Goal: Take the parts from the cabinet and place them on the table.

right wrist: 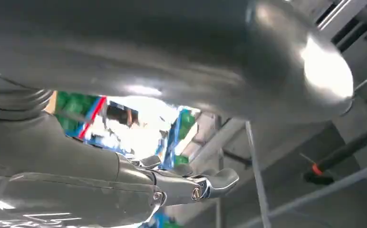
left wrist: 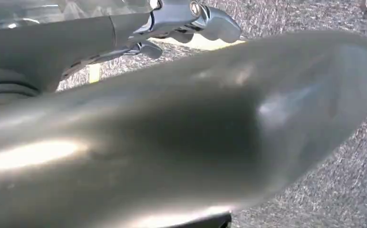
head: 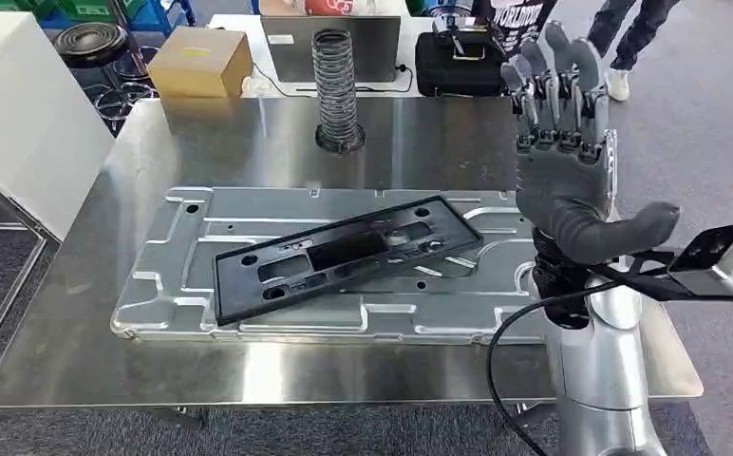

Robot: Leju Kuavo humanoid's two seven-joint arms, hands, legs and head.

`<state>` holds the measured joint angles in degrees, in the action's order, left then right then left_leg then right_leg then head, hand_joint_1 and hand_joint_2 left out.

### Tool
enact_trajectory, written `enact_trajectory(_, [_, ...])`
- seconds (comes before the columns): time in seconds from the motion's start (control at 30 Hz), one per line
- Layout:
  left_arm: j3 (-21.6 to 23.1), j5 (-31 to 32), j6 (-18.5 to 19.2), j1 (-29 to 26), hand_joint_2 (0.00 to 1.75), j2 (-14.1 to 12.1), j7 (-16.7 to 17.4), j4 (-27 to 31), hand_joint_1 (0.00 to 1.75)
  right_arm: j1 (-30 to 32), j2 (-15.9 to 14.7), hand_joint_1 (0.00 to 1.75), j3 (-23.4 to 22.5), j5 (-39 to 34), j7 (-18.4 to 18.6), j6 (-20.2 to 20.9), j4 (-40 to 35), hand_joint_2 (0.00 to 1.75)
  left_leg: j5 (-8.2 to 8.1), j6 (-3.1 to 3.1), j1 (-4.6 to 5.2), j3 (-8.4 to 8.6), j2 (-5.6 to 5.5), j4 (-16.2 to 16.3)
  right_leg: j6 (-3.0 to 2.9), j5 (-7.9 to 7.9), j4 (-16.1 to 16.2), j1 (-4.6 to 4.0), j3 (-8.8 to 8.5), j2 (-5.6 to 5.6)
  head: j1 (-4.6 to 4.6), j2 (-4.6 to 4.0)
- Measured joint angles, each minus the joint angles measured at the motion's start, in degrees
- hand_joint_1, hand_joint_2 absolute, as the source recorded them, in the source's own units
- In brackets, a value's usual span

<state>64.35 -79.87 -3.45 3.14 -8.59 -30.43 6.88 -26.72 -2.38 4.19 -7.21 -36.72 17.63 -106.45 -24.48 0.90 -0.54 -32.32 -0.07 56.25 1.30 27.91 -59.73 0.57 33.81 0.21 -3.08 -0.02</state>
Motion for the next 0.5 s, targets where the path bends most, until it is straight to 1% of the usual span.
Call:
enact_trajectory(0.03, [-0.3,0.0,0.1,0.1,0.00,0.0,0.0,0.0,0.00,0.9,0.0,0.00,-0.3,2.0,-0.7,-1.7,-0.6,0.00,0.15,0.26,0.02,-0.19,-0.01,0.0,0.09,2.26,-3.2,0.04,1.29,0.02,-0.04,0.00])
enact_trajectory(0.07, [-0.6,0.0,0.2,0.1,0.00,0.1,0.0,0.0,0.00,3.0,0.0,0.00,-1.0,5.8,-2.0,-4.7,-2.0,0.00,0.25,0.40,0.09,-0.41,-0.11,0.0,0.25,5.04,-8.3,0.07,3.31,0.03,-0.02,0.00])
enact_trajectory(0.1, [-0.7,0.0,0.2,0.1,0.00,0.2,0.1,0.0,0.00,5.6,0.0,0.00,-1.5,8.5,-2.5,-6.8,-3.0,0.00,0.32,0.50,0.13,-0.61,-0.28,0.1,0.38,7.04,-12.9,0.08,5.19,0.03,-0.02,0.00])
enact_trajectory(0.13, [-0.9,0.0,0.2,-0.1,0.00,0.4,0.1,0.0,0.00,8.0,0.0,0.00,-1.7,11.0,-2.8,-8.9,-3.7,0.00,0.35,0.50,0.21,-0.86,-0.34,0.2,0.45,7.66,-15.5,0.11,6.21,0.02,0.00,0.00])
enact_trajectory(0.17, [-1.0,0.0,0.2,-0.3,0.00,0.4,0.3,0.0,0.00,10.1,0.0,0.00,-1.7,13.5,-2.9,-11.5,-4.4,0.00,0.36,0.50,0.25,-1.11,-0.34,0.4,0.44,6.99,-15.1,0.16,5.84,0.02,-0.02,0.00])
enact_trajectory(0.2, [-1.1,0.0,0.2,-0.3,0.00,0.5,0.4,0.0,0.00,12.3,0.0,0.00,-1.7,15.6,-3.0,-14.7,-5.2,0.00,0.37,0.49,0.31,-1.35,-0.34,0.7,0.33,5.22,-12.0,0.16,4.10,0.00,-0.02,0.00])
enact_trajectory(0.23, [-1.1,0.0,0.2,-0.3,0.00,0.6,0.4,0.0,0.00,14.4,0.0,0.00,-1.6,17.1,-3.1,-17.8,-5.9,0.00,0.38,0.45,0.39,-1.53,-0.36,0.9,0.09,2.93,-6.8,0.15,1.27,-0.01,-0.02,0.00])
enact_trajectory(0.27, [-1.1,0.0,0.3,-0.2,0.00,0.6,0.4,0.0,0.00,16.2,-0.2,0.00,-1.1,18.5,-3.2,-21.2,-6.5,0.00,0.40,0.38,0.45,-1.63,-0.39,1.1,-0.24,1.02,-1.5,0.13,-1.79,-0.03,0.00,0.00])
enact_trajectory(0.3, [-1.1,0.0,0.3,-0.2,0.00,0.6,0.4,0.0,0.00,18.0,-0.4,0.00,-0.5,19.4,-3.2,-23.6,-7.2,0.00,0.48,0.21,0.48,-1.78,-0.35,1.4,-0.72,1.05,2.1,0.00,-3.37,-0.14,-0.04,0.00])
enact_trajectory(0.33, [-1.1,0.0,0.4,-0.1,0.00,0.7,0.4,0.0,0.00,20.4,-0.9,0.00,0.5,20.5,-3.3,-27.0,-8.1,0.00,0.46,-0.24,0.86,-1.90,-0.45,1.6,-0.85,0.17,2.1,-0.30,-3.30,-0.17,-0.11,0.00])
enact_trajectory(0.37, [-1.1,0.0,0.4,-0.2,0.00,0.7,0.4,0.0,0.00,22.2,-1.4,0.00,1.5,21.1,-3.4,-30.0,-8.9,0.00,0.65,-0.56,0.76,-1.96,-0.41,1.5,-1.04,0.13,1.9,-0.41,-3.15,-0.13,-0.04,0.00])
enact_trajectory(0.43, [-1.1,0.0,0.4,-0.2,0.00,0.7,0.4,0.0,0.00,24.9,-2.5,0.00,3.5,21.7,-3.3,-34.1,-9.8,0.00,1.19,-1.25,0.69,-1.99,-0.42,1.2,-1.65,-0.37,1.9,-0.50,-2.90,-0.09,-0.09,0.00])
enact_trajectory(0.47, [-1.1,0.0,0.4,-0.2,0.00,0.6,0.3,0.0,0.00,26.1,-2.8,0.00,4.6,22.3,-3.4,-35.5,-10.2,0.00,0.81,-1.59,0.75,-2.20,-0.41,1.5,-2.11,-1.19,2.5,0.19,-2.59,-0.29,-0.09,0.00])
enact_trajectory(0.5, [-1.1,0.0,0.4,-0.3,0.00,0.7,0.2,0.0,0.00,26.8,-3.0,0.00,5.4,22.6,-3.3,-36.1,-10.5,0.00,-1.30,-1.98,0.60,-2.80,-0.32,2.8,-2.42,-1.62,2.6,0.20,-2.18,-0.31,-0.11,0.00])
